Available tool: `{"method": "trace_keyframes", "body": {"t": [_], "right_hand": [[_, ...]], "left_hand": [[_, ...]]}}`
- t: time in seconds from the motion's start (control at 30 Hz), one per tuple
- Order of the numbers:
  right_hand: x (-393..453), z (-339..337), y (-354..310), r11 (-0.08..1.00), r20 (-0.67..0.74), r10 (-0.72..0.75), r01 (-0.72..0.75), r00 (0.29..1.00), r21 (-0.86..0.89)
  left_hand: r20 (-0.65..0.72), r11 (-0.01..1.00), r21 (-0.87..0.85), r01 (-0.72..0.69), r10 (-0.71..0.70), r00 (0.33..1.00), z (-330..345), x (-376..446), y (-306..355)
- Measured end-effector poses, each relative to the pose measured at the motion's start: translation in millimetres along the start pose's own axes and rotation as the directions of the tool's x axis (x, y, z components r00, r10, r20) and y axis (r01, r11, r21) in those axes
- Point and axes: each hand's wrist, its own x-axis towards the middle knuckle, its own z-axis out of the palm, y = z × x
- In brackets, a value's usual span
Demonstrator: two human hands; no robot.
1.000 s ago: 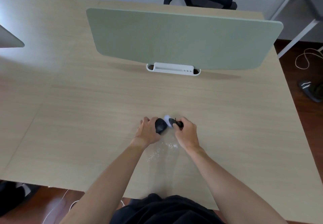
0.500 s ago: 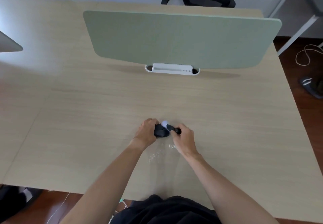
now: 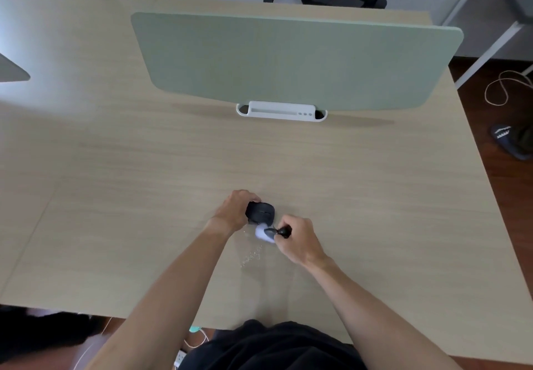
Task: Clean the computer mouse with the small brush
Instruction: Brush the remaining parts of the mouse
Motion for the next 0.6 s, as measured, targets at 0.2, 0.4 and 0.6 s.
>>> {"method": "trace_keyframes", "body": {"t": [0.2, 0.4, 0.6], "right_hand": [[12, 0, -8, 0.991, -0.238, 0.022, 0.009, 0.971, 0.130], [6, -3, -2, 1.000, 0.079, -0.004, 0.003, 0.997, 0.017], [8, -8, -8, 0.969, -0.299, 0.169, -0.103, 0.939, 0.224]], "left_hand": [[0.017, 1.000, -0.025, -0.016, 0.017, 1.000, 1, 7, -9], [0.035, 0.997, 0.017, -0.076, 0.076, 0.997, -3, 7, -6], [0.028, 0.997, 0.039, -0.068, 0.067, 0.997, -1, 7, -9]]}}
